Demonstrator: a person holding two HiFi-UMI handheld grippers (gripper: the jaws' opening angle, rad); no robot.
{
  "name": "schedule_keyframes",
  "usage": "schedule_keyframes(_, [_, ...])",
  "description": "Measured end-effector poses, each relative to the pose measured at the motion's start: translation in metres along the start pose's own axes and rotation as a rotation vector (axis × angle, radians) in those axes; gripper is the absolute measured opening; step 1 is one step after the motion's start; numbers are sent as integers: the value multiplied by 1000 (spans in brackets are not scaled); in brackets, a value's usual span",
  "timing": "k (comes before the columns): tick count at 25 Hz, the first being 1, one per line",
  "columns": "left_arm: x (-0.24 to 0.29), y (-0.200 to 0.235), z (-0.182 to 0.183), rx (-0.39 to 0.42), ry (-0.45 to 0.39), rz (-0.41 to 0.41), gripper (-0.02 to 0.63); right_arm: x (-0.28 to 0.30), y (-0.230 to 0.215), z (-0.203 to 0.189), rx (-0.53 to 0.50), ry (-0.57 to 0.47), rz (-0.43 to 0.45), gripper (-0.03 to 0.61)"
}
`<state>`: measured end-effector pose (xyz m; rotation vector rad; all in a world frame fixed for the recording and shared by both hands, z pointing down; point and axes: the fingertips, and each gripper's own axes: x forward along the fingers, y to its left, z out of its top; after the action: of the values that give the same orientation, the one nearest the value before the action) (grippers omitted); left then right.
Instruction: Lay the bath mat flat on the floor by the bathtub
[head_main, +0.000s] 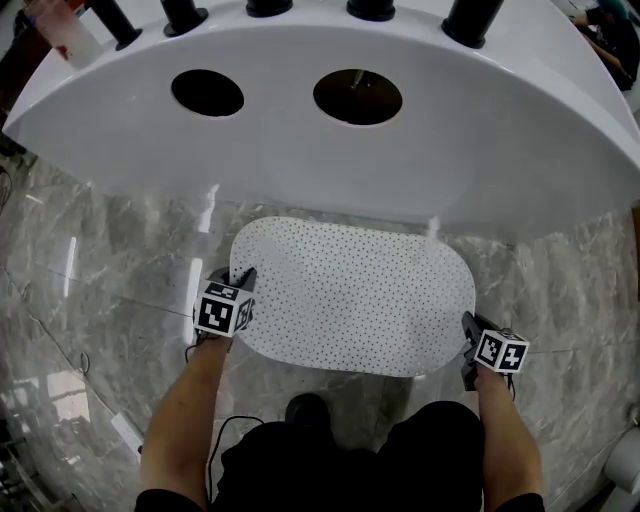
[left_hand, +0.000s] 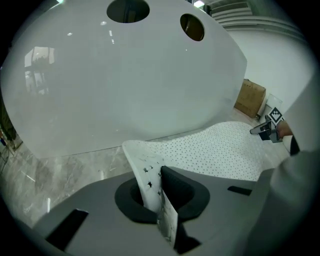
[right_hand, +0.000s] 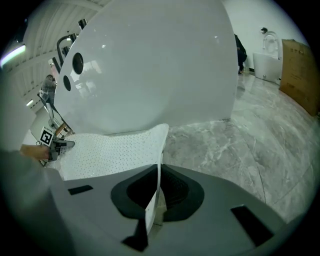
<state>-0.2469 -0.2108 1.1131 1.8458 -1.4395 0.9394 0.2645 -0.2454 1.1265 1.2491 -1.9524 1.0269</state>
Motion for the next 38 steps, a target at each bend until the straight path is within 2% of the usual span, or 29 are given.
schedule_keyframes(4, [9,4,1,4,36,-2,28,9,-15,-20,36,35,-6,21])
schedule_keyframes(6, [15,1,-2,26,73,-8,28,17,-23,-25,16,56,-24,21])
schedule_keyframes(11, [25,5,-18,149,201,20,29,38,-12,-28,-54,95,-38,21])
schedule_keyframes(15, [33,3,-30,159,246,15,38,50,-10,-40,-123,143,-51,21])
schedule_keyframes(19, [43,2,-41,208,293,19,41,51,-30,-50,-111,173,-101,21])
schedule_keyframes(23, [51,11,-52,196,322,32,40,49,-39,-55,-136,197,-86,31])
schedule_keyframes(25, [52,18,-58,182,340,45,30,50,-37,-49,-203,202,-83,25])
schedule_keyframes(28, [50,28,-74,111,385,57,25,56,-38,-39,-284,211,-120,23])
schedule_keyframes(32, [50,35,-81,64,391,61,22,59,-41,-29,-267,190,-154,23])
schedule_keyframes(35, [54,40,-79,26,380,86,31,59,-40,-22,-244,184,-142,23])
schedule_keyframes(38, [59,39,-86,-22,408,76,77,59,-39,-22,-215,205,-121,34])
